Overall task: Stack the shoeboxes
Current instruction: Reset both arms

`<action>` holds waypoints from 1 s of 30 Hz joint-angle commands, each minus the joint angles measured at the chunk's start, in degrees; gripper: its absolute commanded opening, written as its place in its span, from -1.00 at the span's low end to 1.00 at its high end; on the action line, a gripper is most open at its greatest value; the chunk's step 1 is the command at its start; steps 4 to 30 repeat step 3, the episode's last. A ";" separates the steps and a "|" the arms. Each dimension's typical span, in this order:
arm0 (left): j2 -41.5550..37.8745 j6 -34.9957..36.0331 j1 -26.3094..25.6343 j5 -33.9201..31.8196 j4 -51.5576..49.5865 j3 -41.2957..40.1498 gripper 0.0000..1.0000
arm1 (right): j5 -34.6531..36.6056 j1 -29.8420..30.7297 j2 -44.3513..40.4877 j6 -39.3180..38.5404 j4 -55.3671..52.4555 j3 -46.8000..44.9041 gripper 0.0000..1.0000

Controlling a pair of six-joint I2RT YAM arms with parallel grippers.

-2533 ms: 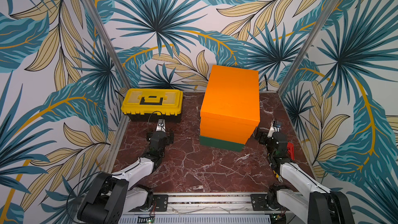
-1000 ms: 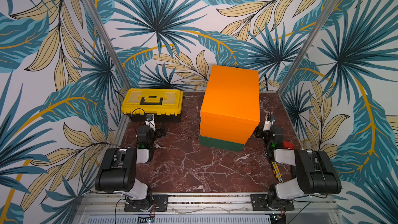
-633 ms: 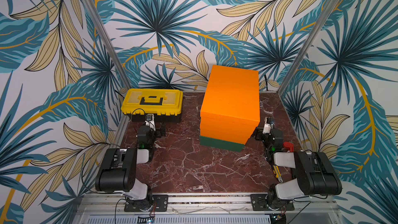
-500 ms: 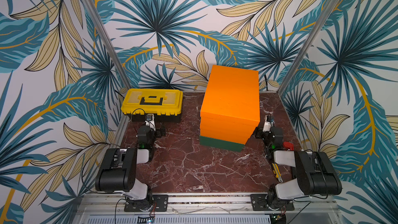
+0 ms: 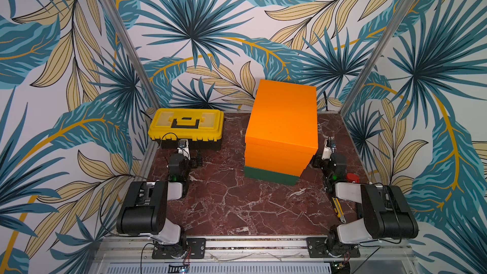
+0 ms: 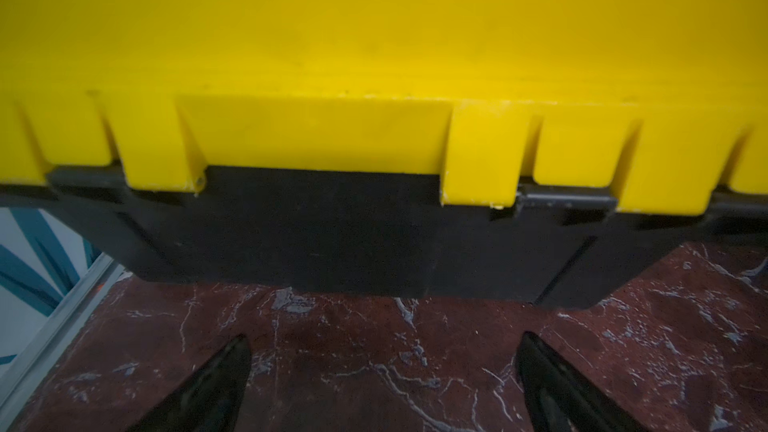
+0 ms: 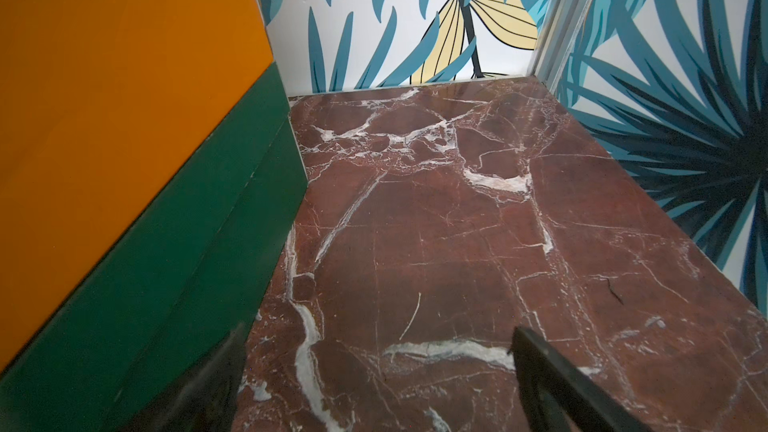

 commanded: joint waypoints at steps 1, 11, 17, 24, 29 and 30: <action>0.56 -0.04 -0.22 -0.30 1.55 0.77 0.99 | 0.75 0.36 0.08 0.10 -1.10 0.37 0.99; 0.45 0.07 -0.20 -0.25 1.50 0.68 0.99 | 0.74 0.37 0.03 0.15 -1.10 0.37 0.99; 0.45 0.07 -0.20 -0.25 1.50 0.68 0.99 | 0.74 0.37 0.03 0.15 -1.10 0.37 0.99; 0.45 0.07 -0.20 -0.25 1.50 0.68 0.99 | 0.74 0.37 0.03 0.15 -1.10 0.37 0.99; 0.45 0.07 -0.20 -0.25 1.50 0.68 0.99 | 0.74 0.37 0.03 0.15 -1.10 0.37 0.99; 0.45 0.07 -0.20 -0.25 1.50 0.68 0.99 | 0.74 0.37 0.03 0.15 -1.10 0.37 0.99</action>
